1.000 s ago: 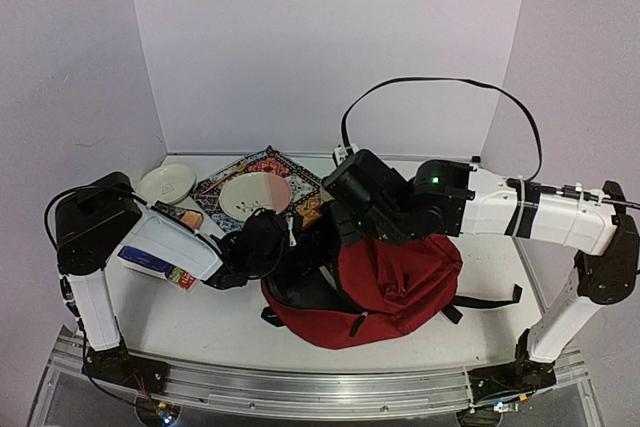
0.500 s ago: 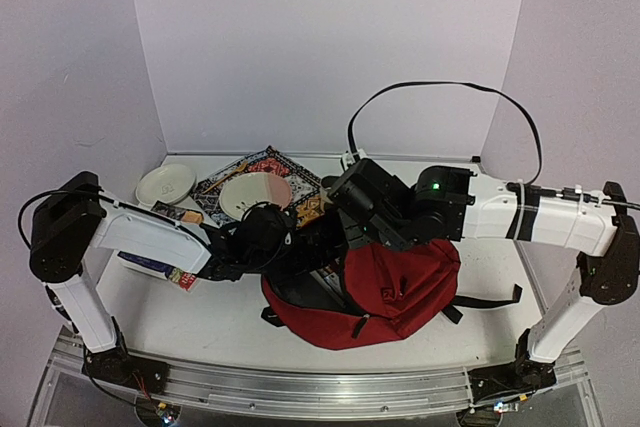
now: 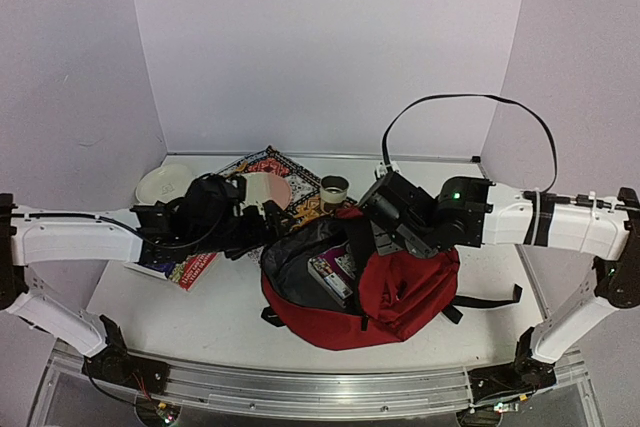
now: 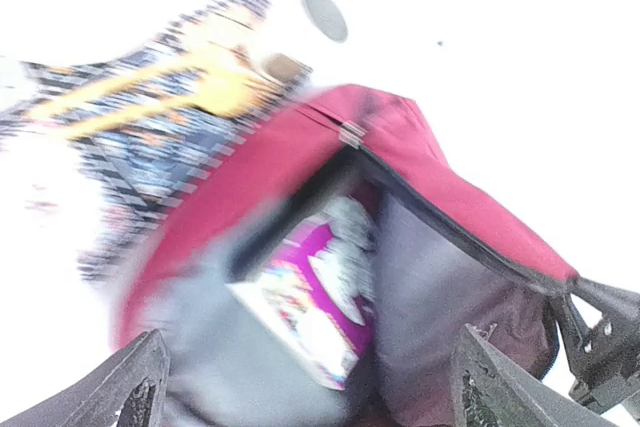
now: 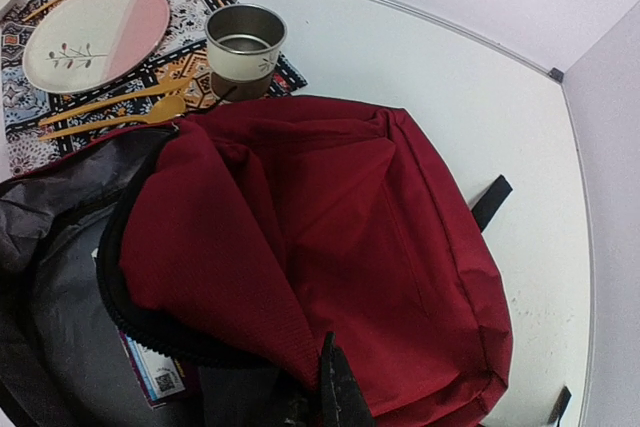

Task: Pack the student bag
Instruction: Place the book in the largest pocket of the bag, then pick up the book from the book.

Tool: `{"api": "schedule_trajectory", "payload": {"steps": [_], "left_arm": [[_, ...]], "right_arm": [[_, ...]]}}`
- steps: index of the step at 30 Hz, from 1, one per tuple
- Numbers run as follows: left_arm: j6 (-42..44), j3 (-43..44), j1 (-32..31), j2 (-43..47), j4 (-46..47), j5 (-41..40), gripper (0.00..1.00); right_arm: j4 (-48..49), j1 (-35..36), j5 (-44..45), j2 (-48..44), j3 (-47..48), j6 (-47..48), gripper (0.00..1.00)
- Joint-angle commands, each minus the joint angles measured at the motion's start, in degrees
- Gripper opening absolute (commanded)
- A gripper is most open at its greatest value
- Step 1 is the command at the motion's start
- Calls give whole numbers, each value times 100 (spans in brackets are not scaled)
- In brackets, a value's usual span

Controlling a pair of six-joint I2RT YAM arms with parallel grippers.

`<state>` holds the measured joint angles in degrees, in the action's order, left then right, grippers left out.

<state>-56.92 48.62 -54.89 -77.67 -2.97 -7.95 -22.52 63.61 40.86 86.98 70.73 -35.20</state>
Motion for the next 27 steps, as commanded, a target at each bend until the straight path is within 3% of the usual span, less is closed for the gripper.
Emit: {"api": "schedule_trajectory", "payload": {"steps": [1,7,16,27], "left_arm": [[-22,-562,597,822,-557,-73,100],[-17,-971,1309,1673,-1222,-119,100],[304,-1355,2871,2577,-1940,427,100],[591,-2052,5283,2917,-1990,2107,99]], "right_arm": [[-265,-4,156,-350,-216,-217,0],[-280,-15,-54,-323,-327,-211,0],[11,-14,-726,-25,-204,-41,1],[322,-11,-992,7,-108,273,2]]}}
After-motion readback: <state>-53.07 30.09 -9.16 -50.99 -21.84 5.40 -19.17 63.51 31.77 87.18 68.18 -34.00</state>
